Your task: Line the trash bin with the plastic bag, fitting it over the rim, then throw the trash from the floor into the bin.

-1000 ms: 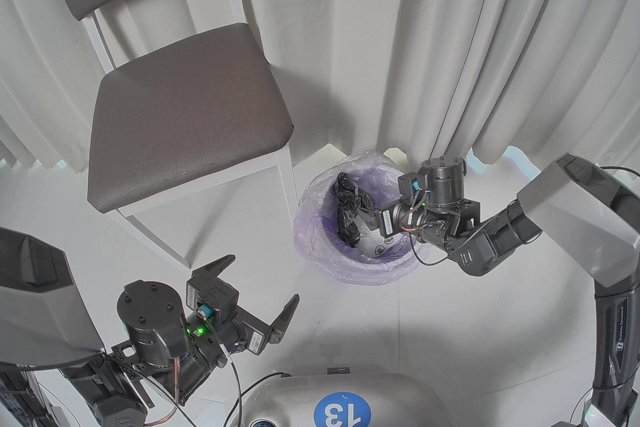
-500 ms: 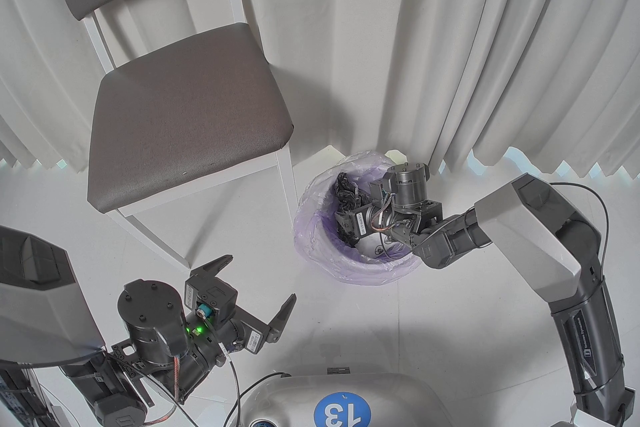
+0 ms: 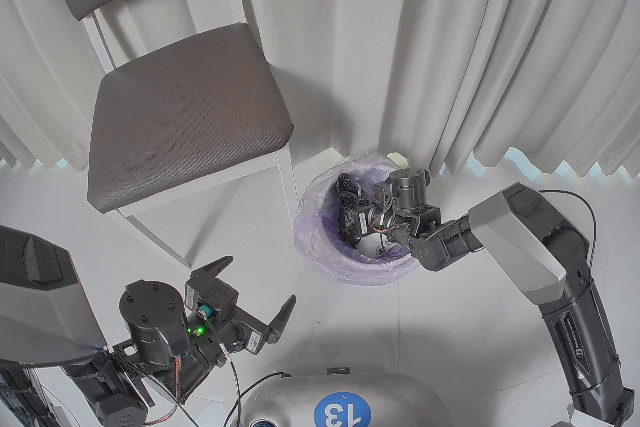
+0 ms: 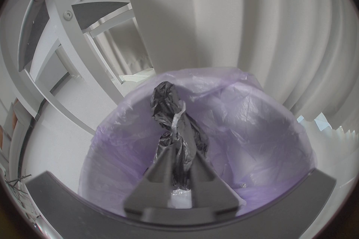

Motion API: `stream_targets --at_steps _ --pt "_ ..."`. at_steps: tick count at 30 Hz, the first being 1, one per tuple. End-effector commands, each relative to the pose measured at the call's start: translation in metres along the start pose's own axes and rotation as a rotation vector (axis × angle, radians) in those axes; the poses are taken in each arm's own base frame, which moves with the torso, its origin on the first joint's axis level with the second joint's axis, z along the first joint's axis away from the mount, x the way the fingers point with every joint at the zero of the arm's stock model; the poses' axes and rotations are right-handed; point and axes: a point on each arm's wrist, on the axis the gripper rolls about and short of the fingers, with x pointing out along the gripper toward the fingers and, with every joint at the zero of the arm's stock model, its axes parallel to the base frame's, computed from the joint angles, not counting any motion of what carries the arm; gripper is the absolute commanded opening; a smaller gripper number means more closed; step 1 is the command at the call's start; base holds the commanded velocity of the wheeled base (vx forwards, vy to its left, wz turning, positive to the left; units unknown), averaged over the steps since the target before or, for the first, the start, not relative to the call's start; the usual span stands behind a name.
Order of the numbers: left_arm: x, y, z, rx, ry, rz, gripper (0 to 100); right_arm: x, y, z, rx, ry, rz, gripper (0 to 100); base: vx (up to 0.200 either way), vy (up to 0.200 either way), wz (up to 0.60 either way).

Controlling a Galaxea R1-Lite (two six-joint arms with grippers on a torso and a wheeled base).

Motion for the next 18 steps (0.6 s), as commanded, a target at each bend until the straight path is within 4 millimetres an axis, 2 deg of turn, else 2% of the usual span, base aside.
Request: stream_targets --at_steps 1,5,9,13,18 --pt "0.0 0.001 0.002 -0.005 -0.017 0.005 100 -0.008 -0.013 -0.013 -0.006 0.054 -0.023 0 0.0 0.0 0.0" --pt "0.0 0.0 0.001 -0.004 -0.014 0.003 100 -0.024 -0.025 -0.019 -0.038 0.106 -0.038 0 0.0 0.0 0.0" --pt "0.001 -0.001 0.001 -0.002 -0.012 0.0 100 -0.025 -0.032 -0.031 -0.085 0.132 -0.045 0 0.0 0.0 0.0" --pt "0.001 0.0 0.001 -0.003 -0.013 0.002 100 -0.023 -0.031 -0.027 -0.091 0.103 -0.041 0 0.0 0.0 0.0" --pt "0.001 0.0 0.001 -0.003 -0.012 0.002 100 -0.02 -0.027 -0.013 -0.089 0.05 -0.02 0 0.0 0.0 0.0"
